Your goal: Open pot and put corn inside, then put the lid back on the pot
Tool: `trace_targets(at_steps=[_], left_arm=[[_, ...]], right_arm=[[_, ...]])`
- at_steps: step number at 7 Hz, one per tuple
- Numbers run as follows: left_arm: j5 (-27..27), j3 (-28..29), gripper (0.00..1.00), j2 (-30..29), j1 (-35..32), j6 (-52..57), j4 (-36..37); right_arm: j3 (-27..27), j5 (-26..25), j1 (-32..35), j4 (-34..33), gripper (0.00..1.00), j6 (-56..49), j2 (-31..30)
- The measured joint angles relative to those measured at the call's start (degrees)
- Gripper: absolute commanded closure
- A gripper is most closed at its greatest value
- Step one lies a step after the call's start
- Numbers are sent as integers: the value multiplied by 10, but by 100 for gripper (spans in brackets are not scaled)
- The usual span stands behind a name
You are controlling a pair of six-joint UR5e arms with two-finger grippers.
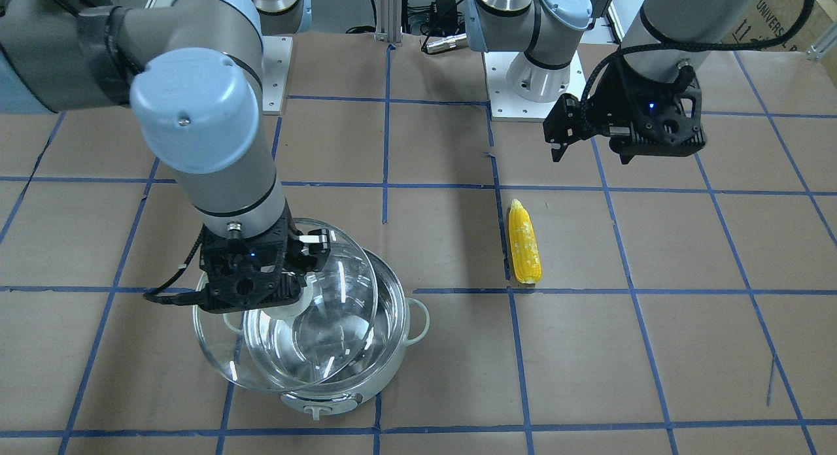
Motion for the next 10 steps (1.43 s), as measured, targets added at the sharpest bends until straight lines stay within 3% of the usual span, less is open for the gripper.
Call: trace_targets(at_steps=[3,6,8,9,10], left_arm=[[-2,-98,0,-68,-4,7,137],[0,-255,0,-87,0,36,347],[3,-325,0,-117,1,43,474],[1,-339,2,-126,1,43,495],[0,-347,17,-131,1,43,502]], right_arm=[[-77,-1,-78,113,87,-64,-11],[-92,-4,-153,166,87,-118,-41],[-94,-8,-169,178,87,-125,-53],[-94,-9,-177,184,87,-126,-59],[-93,-10,-186,190,87,-128,-66]])
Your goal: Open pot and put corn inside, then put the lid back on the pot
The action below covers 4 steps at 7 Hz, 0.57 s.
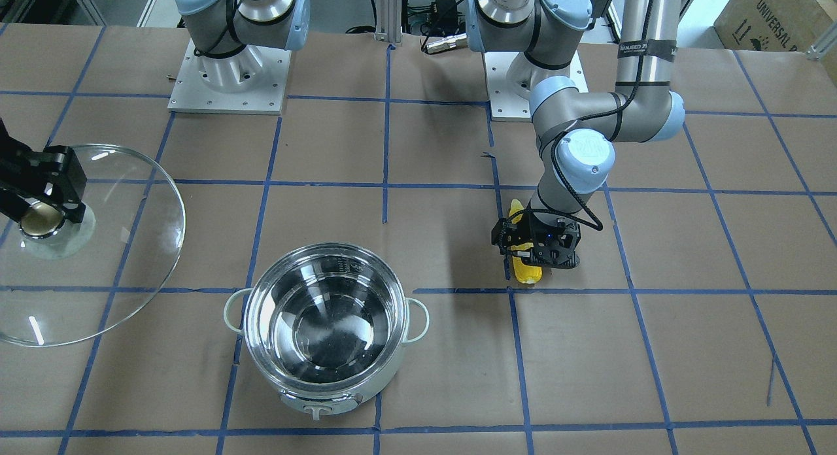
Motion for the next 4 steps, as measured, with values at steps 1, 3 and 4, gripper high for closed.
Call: trace_targets(at_steps=[1,3,4], left_arm=[[-1,-3,39,-2,1,0,2],[-1,-2,79,-1,1,0,3],[-2,-1,79,2,1,-2,3]], right_arm=[[1,0,-8,3,87,-3,-3],[1,0,-13,2,90,-5,-5],[2,1,-12,-2,91,-6,-6]])
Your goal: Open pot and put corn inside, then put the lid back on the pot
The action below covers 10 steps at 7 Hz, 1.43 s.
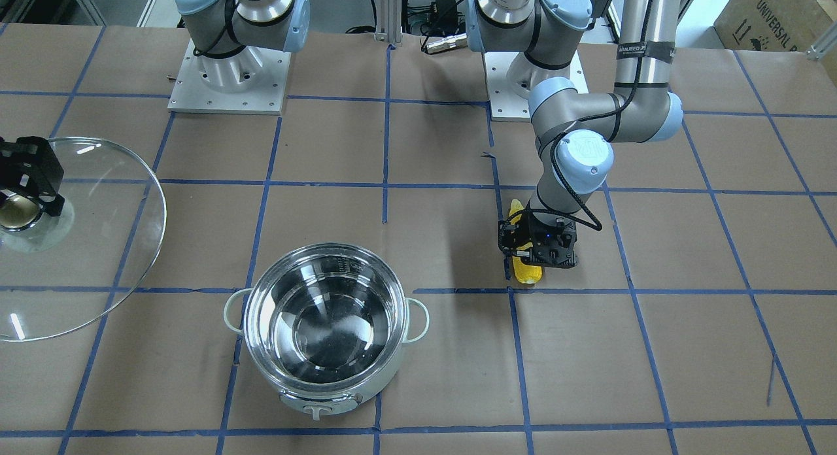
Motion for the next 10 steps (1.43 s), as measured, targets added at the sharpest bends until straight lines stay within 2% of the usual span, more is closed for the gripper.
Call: trace_targets(at_steps=[2,3,4,6,8,9,10], left_arm=[[0,9,79,9,-1,-8,-5],[-3,35,79,10,-4,-27,-28],[-8,101,79,6,-15,-63,-102],[-27,298,79,-28,-70,-131,-276],[-51,466,79,-102,-164,-216,-336],[-56,529,79,-142,-206,-254,-345],[-57,561,79,-170,-233,-282,-345]], right_arm=[[11,1,5,-29,91,0,-1],[22,1,11,-52,91,0,1],[39,1,16,-77,91,0,3],[85,1,21,-125,91,0,2],[120,1,21,-158,91,0,3],[133,1,21,-170,91,0,2],[143,1,21,-178,91,0,0]])
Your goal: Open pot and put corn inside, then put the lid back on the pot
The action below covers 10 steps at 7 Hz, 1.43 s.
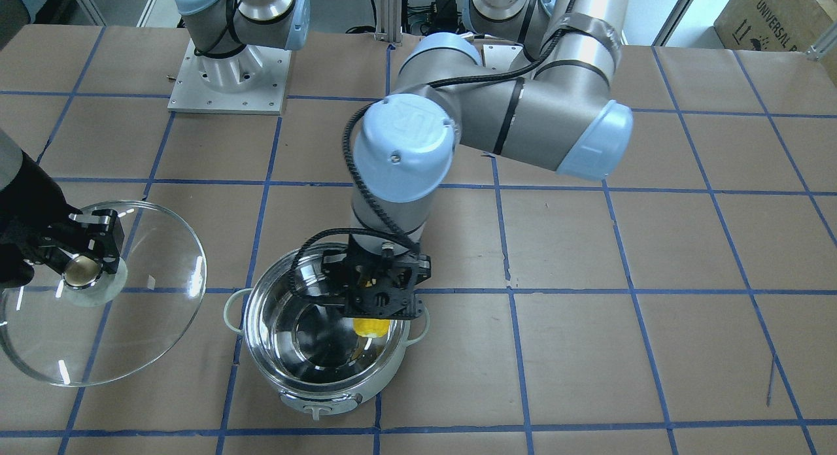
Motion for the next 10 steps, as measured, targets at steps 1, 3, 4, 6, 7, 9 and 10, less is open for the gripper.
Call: trace_targets(at_steps=[1,3,4,6,7,9,10], left_arm=[[2,12,79,-24,-16,-14,13],[5,20,18,-59,-27,-16,45],[6,24,6,-70,-27,-15,59],[8,26,1,-76,-23,-14,66],[8,24,0,-76,-21,-13,67],[8,21,0,-62,-13,-10,57],[9,15,0,-39,7,7,28]], right_arm=[[5,0,0,-5,91,0,-1],[8,1,1,-8,91,2,-2],[8,1,4,-8,91,3,-2],[8,0,12,-9,91,5,0],[8,0,14,-10,91,6,1],[10,4,19,-15,91,11,4],[16,7,33,-34,91,30,10]])
